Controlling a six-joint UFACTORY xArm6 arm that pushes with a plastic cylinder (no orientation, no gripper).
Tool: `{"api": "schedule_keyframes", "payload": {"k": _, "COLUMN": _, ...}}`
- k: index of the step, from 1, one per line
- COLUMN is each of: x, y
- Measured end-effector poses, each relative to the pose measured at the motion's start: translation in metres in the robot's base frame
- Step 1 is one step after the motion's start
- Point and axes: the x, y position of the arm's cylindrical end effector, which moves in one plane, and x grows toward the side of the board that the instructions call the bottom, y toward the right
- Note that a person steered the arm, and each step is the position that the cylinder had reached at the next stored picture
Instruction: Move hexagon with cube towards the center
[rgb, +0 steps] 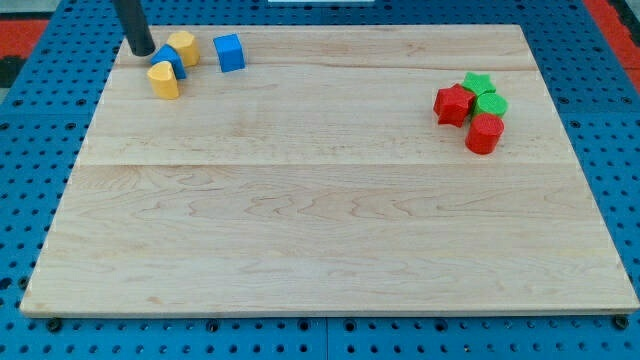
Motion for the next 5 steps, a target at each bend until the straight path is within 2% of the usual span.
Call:
{"api": "schedule_keyframes", "payload": {"k": 1, "x": -0.003, "y": 0.040}}
{"api": "schedule_keyframes", "payload": {"k": 3, "x": -0.023, "y": 0.072}}
{"api": "schedule_keyframes", "payload": {"k": 4, "x": -0.012, "y": 0.106}}
{"api": "schedule_keyframes", "payload": {"k": 5, "x": 0.056, "y": 0.131}}
